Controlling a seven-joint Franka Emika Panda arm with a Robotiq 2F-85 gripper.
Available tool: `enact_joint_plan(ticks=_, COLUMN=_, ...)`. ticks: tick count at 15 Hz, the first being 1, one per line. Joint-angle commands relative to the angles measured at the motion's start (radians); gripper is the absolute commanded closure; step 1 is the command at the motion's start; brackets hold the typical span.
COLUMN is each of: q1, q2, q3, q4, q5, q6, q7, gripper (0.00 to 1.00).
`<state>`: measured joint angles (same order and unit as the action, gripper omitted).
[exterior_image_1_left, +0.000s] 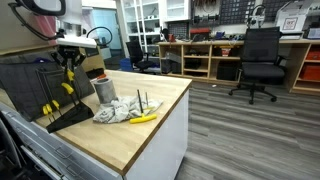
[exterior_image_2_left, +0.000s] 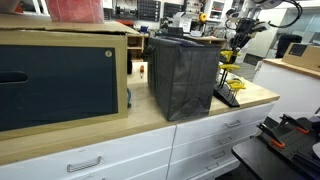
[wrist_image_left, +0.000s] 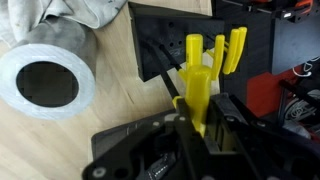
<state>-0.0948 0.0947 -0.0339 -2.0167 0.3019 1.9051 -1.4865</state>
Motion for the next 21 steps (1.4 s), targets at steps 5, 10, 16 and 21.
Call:
enact_joint_plan(ticks=5, q1=0.002, q2=-0.037, q3=0.001, q4=-0.044, q5=0.021, q6=0.018, q7=-0.036, gripper=0.94)
enact_joint_plan(ticks=10, q1=0.004, q2=-0.045, q3=0.002, q4=-0.041, q5=0.014, q6=0.028, q7=-0.042, gripper=0.94)
enact_joint_plan(ticks=16, q1=0.012, q2=-0.046, q3=0.006, q4=-0.04, q5=0.019, q6=0.035, q7=-0.054, gripper=0.94)
enact_joint_plan(ticks=21, q1=0.023, q2=-0.038, q3=0.009, q4=-0.04, q5=0.009, q6=0.049, q7=-0.051, gripper=0.94)
